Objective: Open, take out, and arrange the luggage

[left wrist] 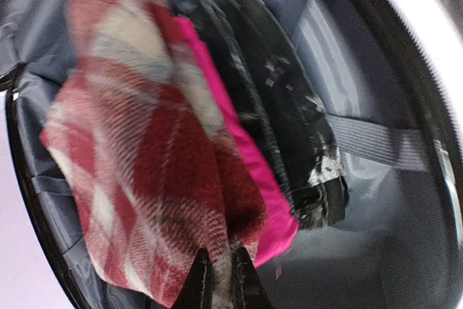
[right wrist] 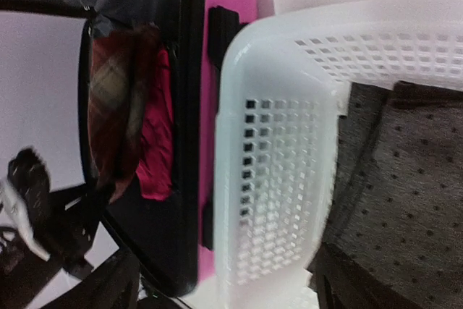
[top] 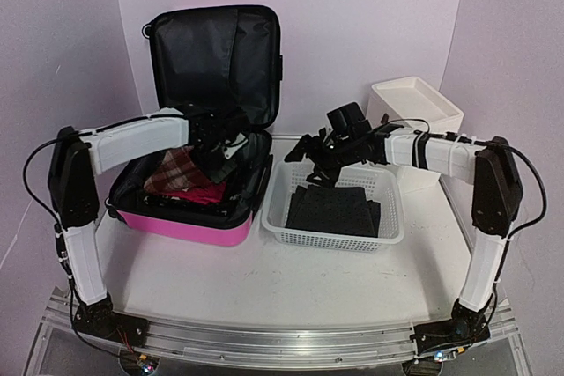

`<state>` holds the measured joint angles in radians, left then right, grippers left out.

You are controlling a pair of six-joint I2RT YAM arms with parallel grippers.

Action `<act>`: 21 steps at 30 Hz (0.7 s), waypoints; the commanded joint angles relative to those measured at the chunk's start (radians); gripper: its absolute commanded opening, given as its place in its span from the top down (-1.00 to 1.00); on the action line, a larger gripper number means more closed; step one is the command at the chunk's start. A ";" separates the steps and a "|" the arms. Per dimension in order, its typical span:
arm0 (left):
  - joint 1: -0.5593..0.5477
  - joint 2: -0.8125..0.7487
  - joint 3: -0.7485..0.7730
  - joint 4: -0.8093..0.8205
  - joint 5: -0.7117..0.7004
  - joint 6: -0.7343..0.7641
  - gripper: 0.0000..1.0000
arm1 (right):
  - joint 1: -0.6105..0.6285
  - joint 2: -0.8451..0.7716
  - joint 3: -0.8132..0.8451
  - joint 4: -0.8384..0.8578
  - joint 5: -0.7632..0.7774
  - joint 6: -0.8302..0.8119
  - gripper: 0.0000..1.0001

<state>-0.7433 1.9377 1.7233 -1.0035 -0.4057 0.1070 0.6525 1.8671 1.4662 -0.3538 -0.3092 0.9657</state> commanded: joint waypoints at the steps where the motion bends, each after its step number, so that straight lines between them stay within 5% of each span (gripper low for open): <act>1: 0.040 -0.174 -0.056 0.067 0.150 -0.034 1.00 | 0.013 0.110 0.146 0.235 -0.033 0.205 -0.87; 14: 0.068 -0.287 -0.134 0.102 0.232 -0.008 1.00 | 0.143 0.555 0.753 0.110 0.046 0.459 -0.97; 21: 0.069 -0.304 -0.148 0.103 0.238 0.002 1.00 | 0.184 0.683 0.893 0.060 0.111 0.539 -0.97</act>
<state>-0.6685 1.7004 1.5738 -0.9363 -0.2008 0.1017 0.8211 2.4943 2.2536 -0.2687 -0.2451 1.4429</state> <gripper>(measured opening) 0.061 0.983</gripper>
